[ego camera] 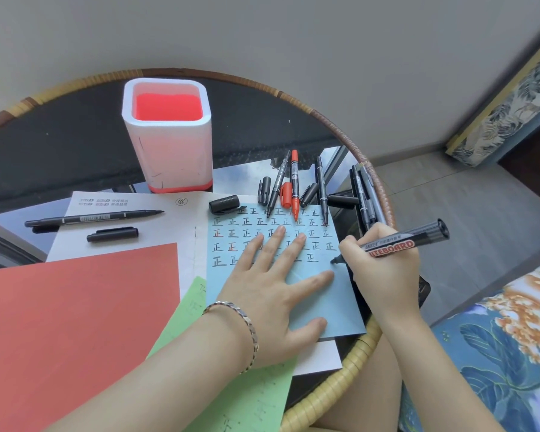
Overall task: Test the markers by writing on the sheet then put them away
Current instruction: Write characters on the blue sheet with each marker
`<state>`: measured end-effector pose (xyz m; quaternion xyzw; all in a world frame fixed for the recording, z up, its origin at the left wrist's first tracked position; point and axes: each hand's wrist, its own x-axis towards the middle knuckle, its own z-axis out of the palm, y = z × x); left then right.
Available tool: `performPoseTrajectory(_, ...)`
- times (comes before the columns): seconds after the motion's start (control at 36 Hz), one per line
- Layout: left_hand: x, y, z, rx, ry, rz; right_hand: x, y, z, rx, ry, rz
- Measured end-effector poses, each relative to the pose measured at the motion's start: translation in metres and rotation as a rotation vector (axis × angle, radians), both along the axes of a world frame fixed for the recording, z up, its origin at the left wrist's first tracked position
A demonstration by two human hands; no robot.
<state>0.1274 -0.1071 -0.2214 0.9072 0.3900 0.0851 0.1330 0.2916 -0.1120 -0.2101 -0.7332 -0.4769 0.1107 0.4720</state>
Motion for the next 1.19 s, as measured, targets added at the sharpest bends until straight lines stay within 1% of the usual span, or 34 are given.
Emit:
performPoseTrajectory(0.06,0.0,0.0,0.001,0.019,0.003,-0.007,0.001,-0.002,0.001,-0.005,0.0,-0.022)
performPoseTrajectory(0.17,-0.001,0.0,0.001,-0.019,0.013,-0.011,0.004,-0.005,0.002,-0.026,-0.001,-0.018)
performPoseTrajectory(0.28,0.0,0.0,0.002,-0.03,0.042,-0.017,0.006,-0.008,0.003,-0.017,-0.081,-0.059)
performPoseTrajectory(0.31,0.0,0.0,0.003,-0.035,0.041,-0.021,0.007,-0.009,0.003,-0.003,-0.075,-0.075)
performPoseTrajectory(0.42,-0.001,0.002,0.003,-0.025,0.008,-0.025,0.007,-0.014,0.008,0.077,0.063,-0.108)
performPoseTrajectory(0.5,-0.001,0.004,0.003,-0.042,-0.039,0.025,0.012,-0.017,0.015,0.089,0.147,-0.084)
performPoseTrajectory(0.56,0.0,0.005,0.005,-0.058,-0.049,0.072,0.016,-0.017,0.022,0.073,0.145,-0.039)
performPoseTrajectory(0.58,0.0,0.006,0.006,-0.031,-0.066,0.104,0.018,-0.016,0.025,0.063,0.157,-0.013)
performPoseTrajectory(0.69,-0.001,0.007,0.003,-0.048,0.007,0.172,0.022,-0.006,0.041,0.021,0.338,0.156)
performPoseTrajectory(0.72,-0.001,0.008,0.002,-0.035,0.027,0.175,0.021,-0.002,0.046,0.012,0.345,0.202)
performPoseTrajectory(0.78,0.0,0.009,0.001,-0.035,0.026,0.171,0.014,0.008,0.055,0.02,0.276,0.248)
performPoseTrajectory(0.83,-0.001,0.009,0.003,-0.04,0.022,0.165,0.005,0.02,0.065,0.048,0.089,0.281)
performPoseTrajectory(0.89,-0.002,0.008,0.004,-0.046,0.016,0.167,-0.01,0.036,0.073,0.071,-0.118,0.413)
performPoseTrajectory(0.94,-0.003,0.008,0.005,-0.064,0.016,0.164,-0.022,0.055,0.076,0.041,-0.301,0.537)
performPoseTrajectory(1.03,-0.004,0.008,0.006,-0.075,0.018,0.154,-0.034,0.092,0.066,-0.046,-0.508,0.627)
performPoseTrajectory(1.08,-0.004,0.009,0.004,-0.073,0.007,0.156,-0.042,0.114,0.056,-0.125,-0.612,0.653)
performPoseTrajectory(1.14,-0.004,0.009,0.002,-0.059,-0.002,0.156,-0.048,0.129,0.045,-0.21,-0.668,0.655)
performPoseTrajectory(1.19,-0.004,0.009,0.002,-0.048,-0.021,0.147,-0.051,0.138,0.035,-0.251,-0.732,0.651)
